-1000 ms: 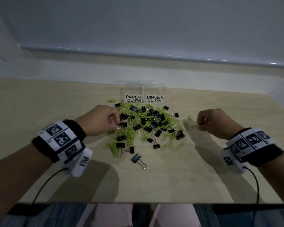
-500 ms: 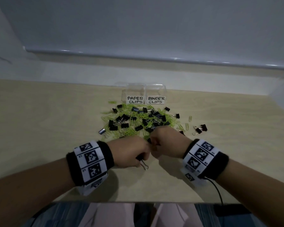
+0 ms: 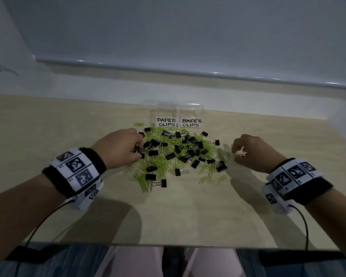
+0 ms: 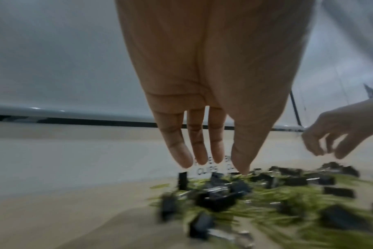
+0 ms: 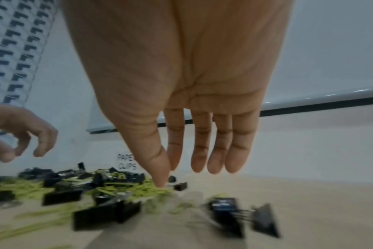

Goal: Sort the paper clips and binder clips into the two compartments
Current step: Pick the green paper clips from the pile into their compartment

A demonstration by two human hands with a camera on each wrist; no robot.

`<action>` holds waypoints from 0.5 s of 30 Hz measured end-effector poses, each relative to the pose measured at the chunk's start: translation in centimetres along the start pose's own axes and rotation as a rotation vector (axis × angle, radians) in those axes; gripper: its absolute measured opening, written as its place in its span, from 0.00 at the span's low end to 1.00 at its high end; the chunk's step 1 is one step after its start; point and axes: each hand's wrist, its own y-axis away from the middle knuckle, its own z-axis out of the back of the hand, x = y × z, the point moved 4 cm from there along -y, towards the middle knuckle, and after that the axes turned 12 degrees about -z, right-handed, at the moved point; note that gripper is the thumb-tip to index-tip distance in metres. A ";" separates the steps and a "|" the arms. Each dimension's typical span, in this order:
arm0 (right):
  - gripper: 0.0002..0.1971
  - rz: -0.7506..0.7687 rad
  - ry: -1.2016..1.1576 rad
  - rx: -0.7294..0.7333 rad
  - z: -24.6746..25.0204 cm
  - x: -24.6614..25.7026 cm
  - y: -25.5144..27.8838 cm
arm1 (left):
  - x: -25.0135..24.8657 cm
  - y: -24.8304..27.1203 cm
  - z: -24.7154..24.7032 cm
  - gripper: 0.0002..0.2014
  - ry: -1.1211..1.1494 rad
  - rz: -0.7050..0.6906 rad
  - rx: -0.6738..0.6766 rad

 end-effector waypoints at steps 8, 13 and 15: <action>0.02 0.257 -0.014 0.092 -2.6 9.1 0.0 | -7.2 -1.0 -4.0 0.12 0.166 -0.174 0.202; 0.04 0.245 0.031 0.139 -4.0 9.9 -0.3 | -7.6 -0.9 -3.9 0.05 0.149 -0.206 0.183; 0.07 0.248 -0.005 0.178 -3.7 9.6 -0.1 | -7.5 -0.7 -3.6 0.06 0.205 -0.193 0.189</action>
